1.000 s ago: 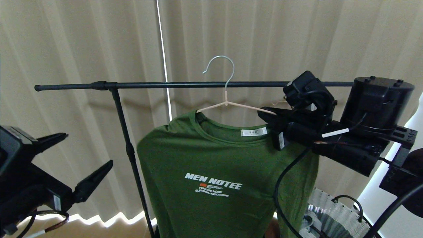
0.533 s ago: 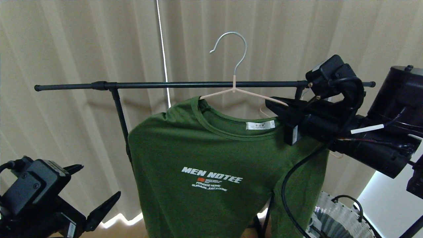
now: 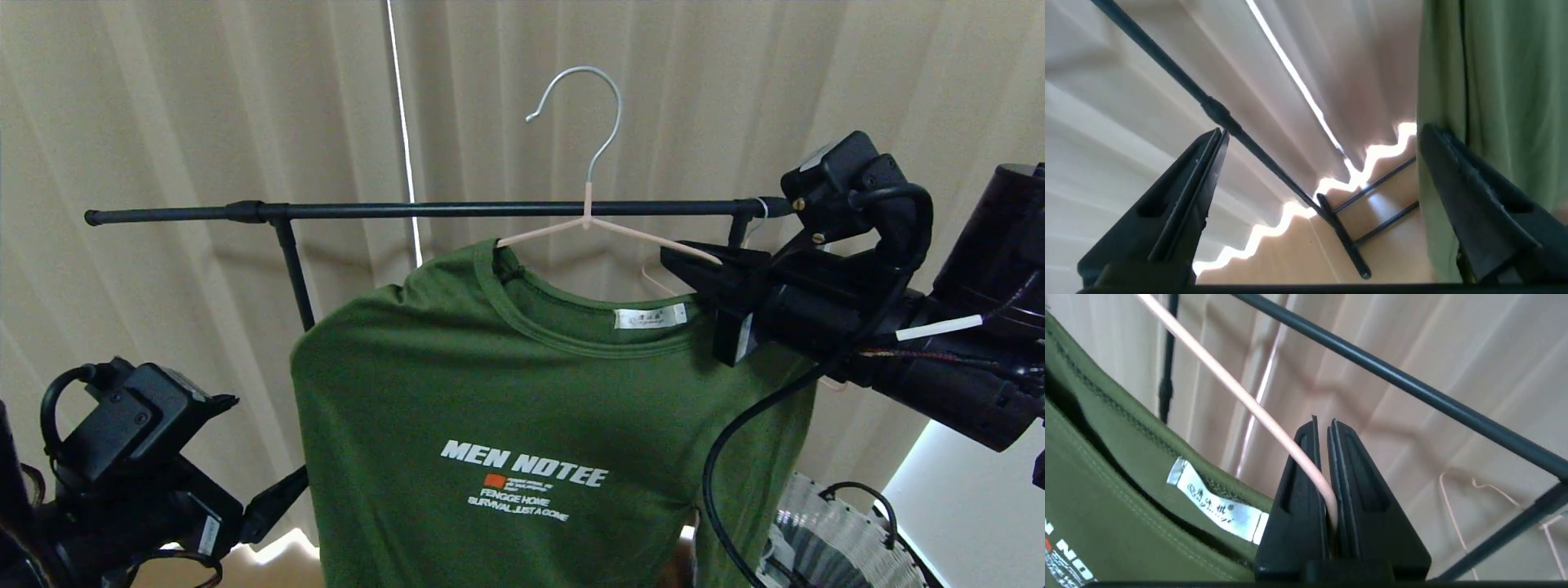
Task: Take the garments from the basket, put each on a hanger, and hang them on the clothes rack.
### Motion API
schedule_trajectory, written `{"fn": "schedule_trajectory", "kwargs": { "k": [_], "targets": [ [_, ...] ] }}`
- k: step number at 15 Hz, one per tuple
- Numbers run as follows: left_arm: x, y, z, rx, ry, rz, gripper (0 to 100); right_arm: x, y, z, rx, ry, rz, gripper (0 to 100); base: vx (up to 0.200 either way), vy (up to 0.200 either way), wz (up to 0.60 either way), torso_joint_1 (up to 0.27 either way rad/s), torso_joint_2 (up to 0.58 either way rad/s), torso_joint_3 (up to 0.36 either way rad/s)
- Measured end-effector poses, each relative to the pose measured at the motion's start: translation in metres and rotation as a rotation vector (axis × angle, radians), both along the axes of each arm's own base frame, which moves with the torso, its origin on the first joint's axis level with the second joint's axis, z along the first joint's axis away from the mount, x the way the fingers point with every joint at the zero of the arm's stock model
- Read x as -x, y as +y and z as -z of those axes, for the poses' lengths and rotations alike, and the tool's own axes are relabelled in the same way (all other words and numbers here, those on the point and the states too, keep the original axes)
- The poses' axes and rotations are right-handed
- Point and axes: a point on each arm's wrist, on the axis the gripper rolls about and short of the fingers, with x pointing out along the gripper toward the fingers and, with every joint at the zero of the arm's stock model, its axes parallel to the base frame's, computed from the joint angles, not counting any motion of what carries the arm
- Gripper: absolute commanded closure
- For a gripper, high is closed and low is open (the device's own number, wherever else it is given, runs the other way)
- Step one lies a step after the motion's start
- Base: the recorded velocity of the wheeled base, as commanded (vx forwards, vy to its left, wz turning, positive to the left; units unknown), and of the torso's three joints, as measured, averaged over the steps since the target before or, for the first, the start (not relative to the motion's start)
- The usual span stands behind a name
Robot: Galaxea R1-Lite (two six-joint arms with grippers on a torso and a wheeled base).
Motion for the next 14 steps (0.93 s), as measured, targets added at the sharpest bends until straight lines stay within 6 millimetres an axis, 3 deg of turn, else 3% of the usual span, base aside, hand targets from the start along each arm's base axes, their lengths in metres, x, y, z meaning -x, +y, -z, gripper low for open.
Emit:
{"fn": "schedule_trajectory", "kwargs": {
  "k": [11,12,14],
  "targets": [
    [-0.0036,-0.0062,0.0003,0.061,0.030,0.119,0,0.0042,0.0046,-0.0014,-0.003,-0.003,-0.036,100,0.000,0.000,0.00,0.000,0.00,0.000],
    [-0.0047,-0.0065,0.0002,0.062,0.032,0.120,100,0.0041,0.0046,-0.0020,-0.004,-0.005,-0.037,100,0.000,0.000,0.00,0.000,0.00,0.000],
    [-0.0063,-0.0069,-0.0001,0.063,0.033,0.121,100,0.0040,0.0047,-0.0023,-0.005,-0.006,-0.037,100,0.000,0.000,0.00,0.000,0.00,0.000]
  ]
}}
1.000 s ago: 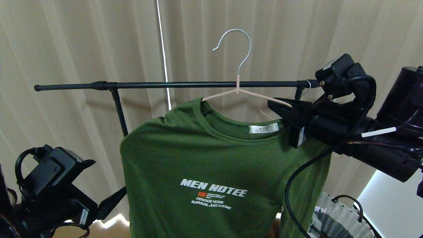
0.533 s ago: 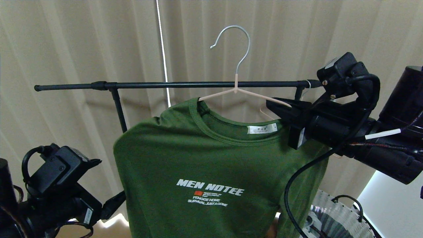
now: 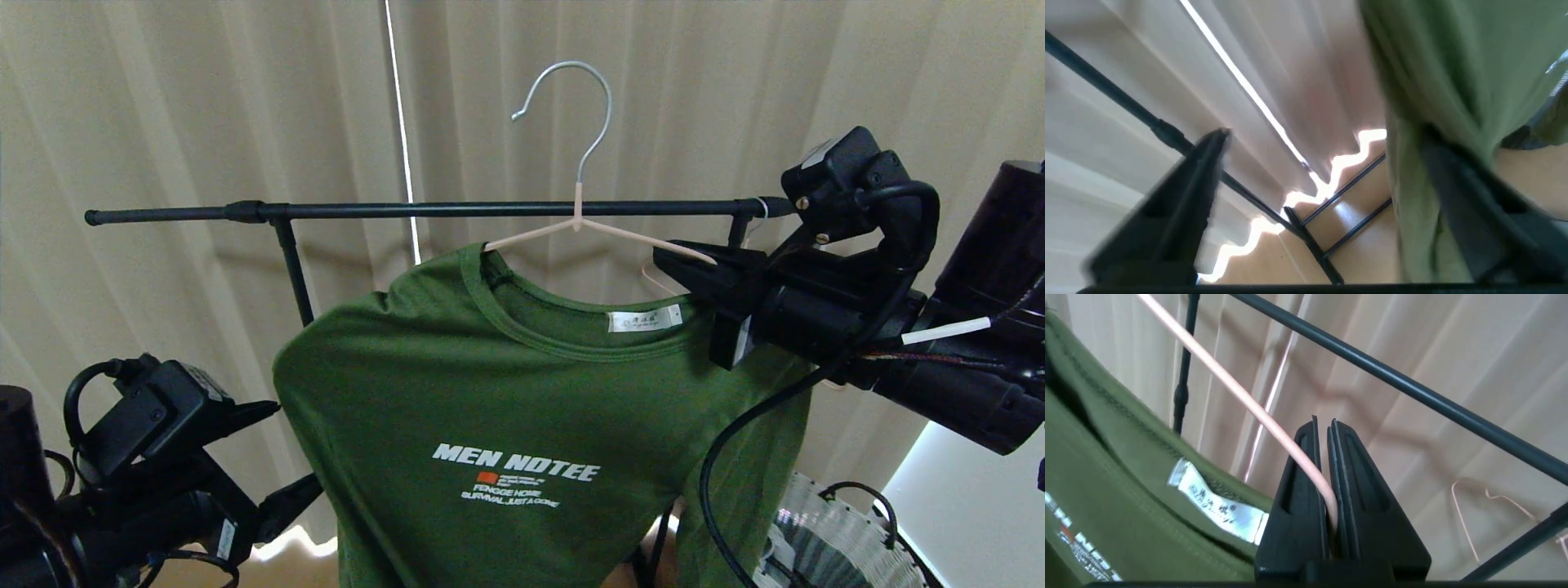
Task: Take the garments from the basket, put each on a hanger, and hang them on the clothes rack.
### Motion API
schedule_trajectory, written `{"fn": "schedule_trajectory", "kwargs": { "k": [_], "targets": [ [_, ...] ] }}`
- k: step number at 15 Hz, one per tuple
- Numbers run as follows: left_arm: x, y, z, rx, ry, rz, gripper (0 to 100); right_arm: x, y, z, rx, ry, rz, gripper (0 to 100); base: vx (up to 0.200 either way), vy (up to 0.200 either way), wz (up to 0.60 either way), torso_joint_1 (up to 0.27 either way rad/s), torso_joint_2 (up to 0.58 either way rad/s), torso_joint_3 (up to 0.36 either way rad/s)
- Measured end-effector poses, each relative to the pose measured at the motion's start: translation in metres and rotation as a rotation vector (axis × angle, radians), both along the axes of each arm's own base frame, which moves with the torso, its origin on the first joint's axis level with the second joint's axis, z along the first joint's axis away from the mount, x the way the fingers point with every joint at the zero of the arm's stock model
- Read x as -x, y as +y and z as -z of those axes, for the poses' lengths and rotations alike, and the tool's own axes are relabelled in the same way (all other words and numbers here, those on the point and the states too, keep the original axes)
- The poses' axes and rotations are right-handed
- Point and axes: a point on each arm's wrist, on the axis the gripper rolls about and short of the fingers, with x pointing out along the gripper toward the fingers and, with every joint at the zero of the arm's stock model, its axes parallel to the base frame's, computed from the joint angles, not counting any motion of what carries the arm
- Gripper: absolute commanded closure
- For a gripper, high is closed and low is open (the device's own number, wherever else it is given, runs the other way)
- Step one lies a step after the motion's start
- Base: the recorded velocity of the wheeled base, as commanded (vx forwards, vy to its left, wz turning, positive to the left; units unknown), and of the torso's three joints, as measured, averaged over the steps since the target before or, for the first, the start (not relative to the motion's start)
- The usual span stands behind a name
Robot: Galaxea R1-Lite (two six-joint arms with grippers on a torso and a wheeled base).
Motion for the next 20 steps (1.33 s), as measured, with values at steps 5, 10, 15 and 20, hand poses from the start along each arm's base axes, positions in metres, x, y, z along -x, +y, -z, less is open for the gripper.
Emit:
{"fn": "schedule_trajectory", "kwargs": {
  "k": [5,10,15,20],
  "targets": [
    [-0.003,-0.001,-0.004,0.034,0.000,-0.012,100,0.000,0.000,0.000,0.000,0.000,0.000,100,0.000,0.000,0.00,0.000,0.00,0.000],
    [-0.005,0.008,-0.007,0.048,-0.048,-0.070,100,0.003,-0.006,0.000,0.005,0.003,0.014,100,0.000,0.000,0.00,0.000,0.00,0.000],
    [0.000,0.015,-0.003,0.049,-0.060,-0.101,0,0.005,-0.008,0.000,0.008,0.004,0.021,100,0.000,0.000,0.00,0.000,0.00,0.000],
    [0.010,0.010,-0.008,0.092,-0.084,0.044,0,-0.003,-0.002,-0.001,0.004,-0.003,0.019,100,0.000,0.000,0.00,0.000,0.00,0.000]
  ]
}}
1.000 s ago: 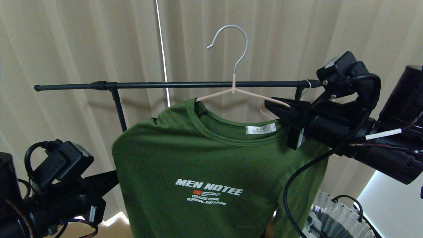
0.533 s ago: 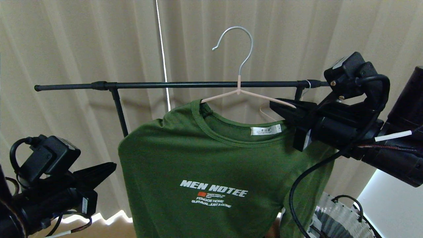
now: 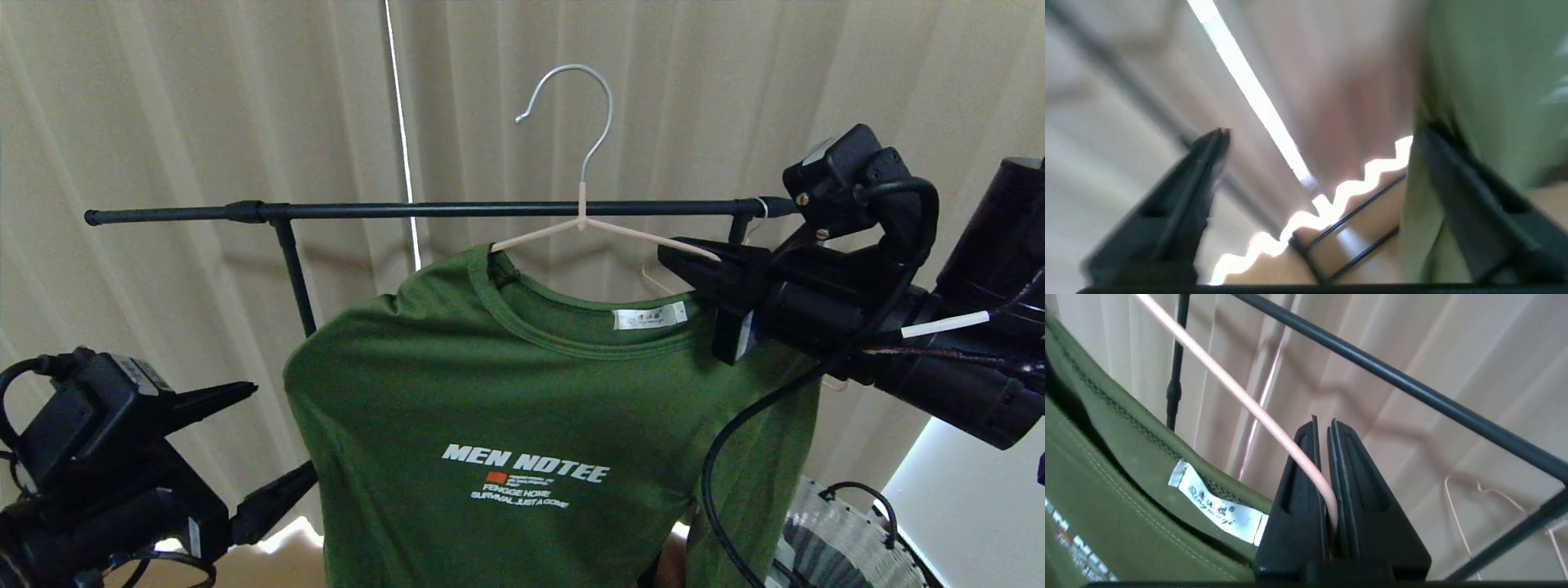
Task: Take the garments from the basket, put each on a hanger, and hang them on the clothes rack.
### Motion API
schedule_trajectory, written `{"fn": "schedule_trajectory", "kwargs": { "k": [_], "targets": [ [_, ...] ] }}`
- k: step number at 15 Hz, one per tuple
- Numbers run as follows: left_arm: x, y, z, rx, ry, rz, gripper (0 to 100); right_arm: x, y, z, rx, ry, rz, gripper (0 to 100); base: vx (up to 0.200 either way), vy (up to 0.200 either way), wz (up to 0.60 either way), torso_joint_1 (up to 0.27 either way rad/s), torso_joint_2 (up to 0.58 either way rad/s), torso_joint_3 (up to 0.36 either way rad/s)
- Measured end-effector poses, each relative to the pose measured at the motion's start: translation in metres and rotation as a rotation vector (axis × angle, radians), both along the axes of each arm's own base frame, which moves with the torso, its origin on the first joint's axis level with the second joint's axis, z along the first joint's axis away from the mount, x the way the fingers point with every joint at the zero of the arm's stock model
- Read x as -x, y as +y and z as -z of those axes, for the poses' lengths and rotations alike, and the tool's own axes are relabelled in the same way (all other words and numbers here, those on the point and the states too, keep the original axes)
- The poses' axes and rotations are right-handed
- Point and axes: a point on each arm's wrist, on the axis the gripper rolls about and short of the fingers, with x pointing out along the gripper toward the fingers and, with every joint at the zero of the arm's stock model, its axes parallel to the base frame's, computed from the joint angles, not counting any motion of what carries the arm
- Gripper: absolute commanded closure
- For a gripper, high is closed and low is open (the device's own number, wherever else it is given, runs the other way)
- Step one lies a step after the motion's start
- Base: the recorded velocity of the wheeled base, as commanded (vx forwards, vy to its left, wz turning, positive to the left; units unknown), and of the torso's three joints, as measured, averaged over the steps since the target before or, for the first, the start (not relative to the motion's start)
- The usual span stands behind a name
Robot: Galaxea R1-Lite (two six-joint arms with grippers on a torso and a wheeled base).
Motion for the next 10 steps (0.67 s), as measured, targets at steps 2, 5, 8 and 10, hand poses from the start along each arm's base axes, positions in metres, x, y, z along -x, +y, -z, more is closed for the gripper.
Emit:
{"fn": "schedule_trajectory", "kwargs": {
  "k": [2,5,8,10],
  "targets": [
    [0.004,-0.002,-0.001,0.007,-0.007,0.036,0,-0.004,0.003,0.000,-0.001,-0.001,-0.002,100,0.000,0.000,0.00,0.000,0.00,0.000],
    [0.000,-0.004,-0.004,0.026,-0.007,0.041,0,-0.006,0.005,0.000,0.000,0.001,-0.004,100,0.000,0.000,0.00,0.000,0.00,0.000],
    [0.001,-0.010,-0.005,0.066,0.007,0.076,0,-0.010,0.006,0.000,-0.002,-0.001,-0.001,100,0.000,0.000,0.00,0.000,0.00,0.000],
    [0.009,-0.011,-0.005,0.083,0.006,0.102,0,-0.016,0.005,-0.001,-0.005,-0.005,0.012,100,0.000,0.000,0.00,0.000,0.00,0.000]
  ]
}}
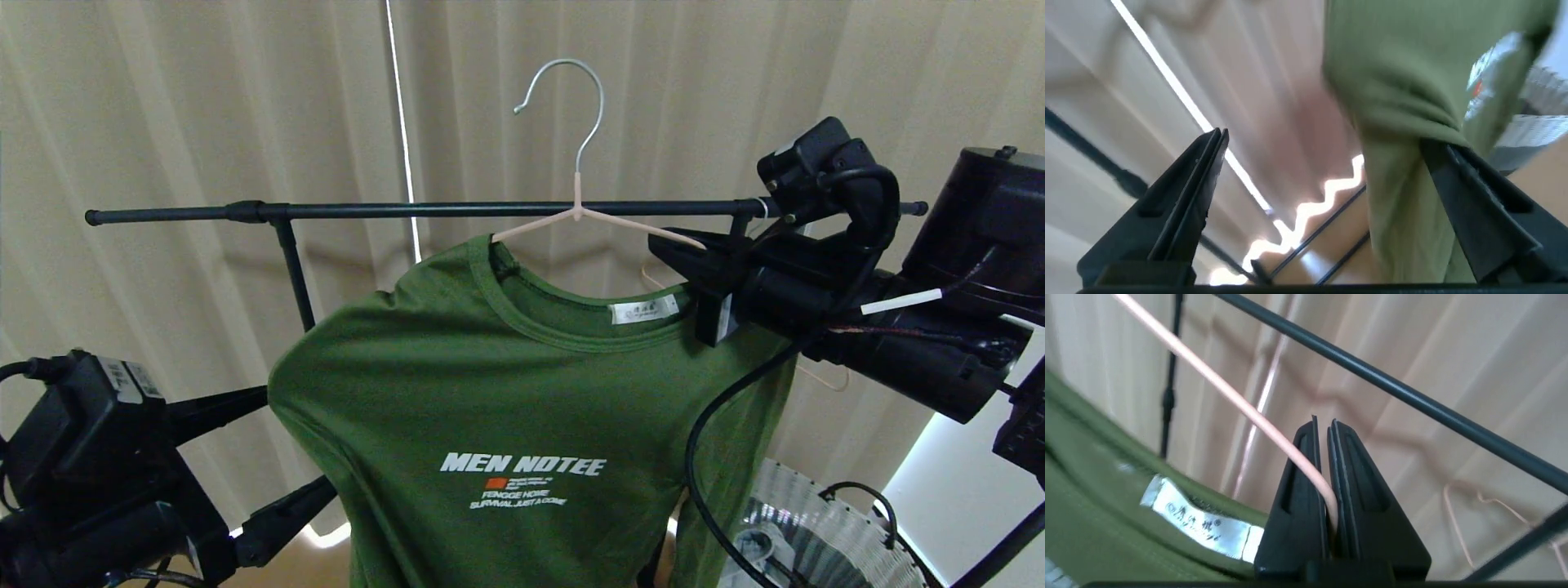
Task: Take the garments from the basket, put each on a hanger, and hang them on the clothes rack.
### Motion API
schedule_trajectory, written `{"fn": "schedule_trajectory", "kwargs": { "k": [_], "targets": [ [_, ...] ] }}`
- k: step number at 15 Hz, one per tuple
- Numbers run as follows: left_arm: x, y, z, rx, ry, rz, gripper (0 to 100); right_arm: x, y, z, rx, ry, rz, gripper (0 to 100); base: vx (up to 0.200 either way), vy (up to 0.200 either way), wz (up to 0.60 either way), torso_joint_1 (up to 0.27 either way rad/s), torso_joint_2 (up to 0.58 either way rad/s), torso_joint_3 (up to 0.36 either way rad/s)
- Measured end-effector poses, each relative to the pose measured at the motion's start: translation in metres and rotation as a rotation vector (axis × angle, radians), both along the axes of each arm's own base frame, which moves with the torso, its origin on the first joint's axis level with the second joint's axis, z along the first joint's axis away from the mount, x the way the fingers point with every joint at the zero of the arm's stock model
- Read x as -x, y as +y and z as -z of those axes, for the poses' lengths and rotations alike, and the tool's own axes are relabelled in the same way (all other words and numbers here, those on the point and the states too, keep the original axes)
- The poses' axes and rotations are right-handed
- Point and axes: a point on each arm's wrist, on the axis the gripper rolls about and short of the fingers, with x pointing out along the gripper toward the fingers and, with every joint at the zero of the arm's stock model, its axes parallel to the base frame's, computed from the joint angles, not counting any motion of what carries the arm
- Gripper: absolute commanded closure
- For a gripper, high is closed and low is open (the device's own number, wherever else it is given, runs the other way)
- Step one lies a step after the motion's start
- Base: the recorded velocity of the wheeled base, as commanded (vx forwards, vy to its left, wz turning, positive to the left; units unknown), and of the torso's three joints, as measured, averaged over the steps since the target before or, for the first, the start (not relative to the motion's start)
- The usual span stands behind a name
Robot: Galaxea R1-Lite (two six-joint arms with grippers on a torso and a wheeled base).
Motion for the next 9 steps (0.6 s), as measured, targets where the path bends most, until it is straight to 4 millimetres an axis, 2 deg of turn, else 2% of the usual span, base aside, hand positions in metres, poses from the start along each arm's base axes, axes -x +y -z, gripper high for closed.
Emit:
{"fn": "schedule_trajectory", "kwargs": {
  "k": [3,8,9],
  "targets": [
    [0.004,-0.002,-0.001,0.021,0.004,0.043,0,-0.002,0.001,0.000,0.000,-0.001,-0.001,100,0.000,0.000,0.00,0.000,0.00,0.000],
    [-0.010,-0.007,-0.003,0.099,0.027,0.035,0,0.009,0.007,-0.006,-0.013,-0.016,-0.040,100,0.000,0.000,0.00,0.000,0.00,0.000],
    [-0.011,-0.008,-0.002,0.099,0.030,0.037,100,0.010,0.007,-0.007,-0.016,-0.019,-0.042,100,0.000,0.000,0.00,0.000,0.00,0.000]
  ]
}}
